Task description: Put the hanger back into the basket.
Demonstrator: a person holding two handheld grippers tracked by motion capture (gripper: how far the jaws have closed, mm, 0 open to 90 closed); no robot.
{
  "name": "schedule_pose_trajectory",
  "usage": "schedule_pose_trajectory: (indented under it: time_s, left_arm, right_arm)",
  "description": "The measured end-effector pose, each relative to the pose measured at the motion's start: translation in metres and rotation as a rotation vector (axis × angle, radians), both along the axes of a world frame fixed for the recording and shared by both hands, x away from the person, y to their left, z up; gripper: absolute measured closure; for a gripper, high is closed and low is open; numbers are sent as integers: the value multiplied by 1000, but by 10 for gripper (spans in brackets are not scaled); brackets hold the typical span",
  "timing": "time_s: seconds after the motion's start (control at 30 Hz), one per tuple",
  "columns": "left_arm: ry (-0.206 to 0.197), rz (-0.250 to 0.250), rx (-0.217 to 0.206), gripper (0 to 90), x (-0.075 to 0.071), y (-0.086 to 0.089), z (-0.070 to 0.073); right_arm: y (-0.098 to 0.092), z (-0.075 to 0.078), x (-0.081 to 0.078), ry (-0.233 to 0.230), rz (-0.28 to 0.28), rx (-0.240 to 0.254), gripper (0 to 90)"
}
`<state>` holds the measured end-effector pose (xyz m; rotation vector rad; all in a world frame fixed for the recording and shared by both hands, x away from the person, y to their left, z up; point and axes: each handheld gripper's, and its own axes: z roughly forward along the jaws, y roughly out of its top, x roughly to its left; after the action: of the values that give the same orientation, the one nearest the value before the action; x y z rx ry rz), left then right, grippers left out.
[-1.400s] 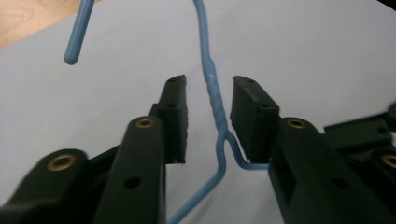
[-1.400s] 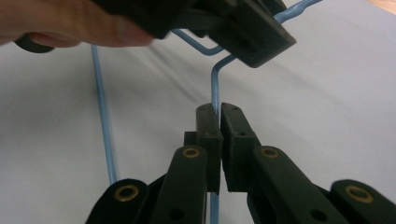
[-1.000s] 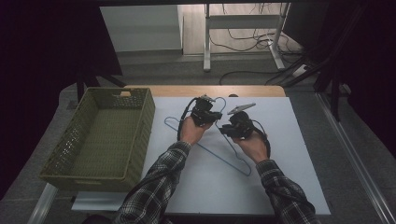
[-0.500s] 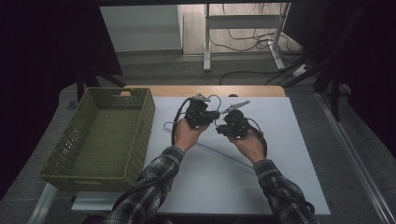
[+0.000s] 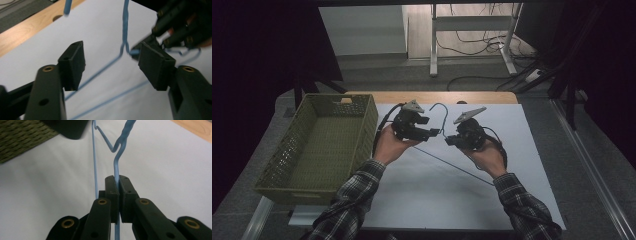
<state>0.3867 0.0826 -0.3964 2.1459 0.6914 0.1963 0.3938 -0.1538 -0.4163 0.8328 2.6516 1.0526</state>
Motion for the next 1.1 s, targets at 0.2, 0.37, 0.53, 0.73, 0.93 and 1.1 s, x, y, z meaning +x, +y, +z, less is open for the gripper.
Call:
schedule_pose_trajectory:
  time_s: [0.2,0.37,0.53,0.73,0.93,1.1]
  left_arm:
    - [-5,-66,37,306,-27,18,4]
    - [-17,-122,75,388,-39,20,3]
    - [-13,-149,103,471,-41,17,2]
    - [49,-230,153,595,-37,9,-3]
    - [96,-292,222,706,-34,4,-8]
    - [108,-339,239,861,-34,7,-10]
  right_arm:
    - [-6,15,-15,4,48,13,865]
    - [-6,22,-30,13,101,22,865]
    - [-1,23,-43,19,153,14,864]
    - [6,19,-48,36,199,-1,864]
    - [13,16,-49,45,246,-13,864]
    - [15,13,-49,45,264,-29,862]
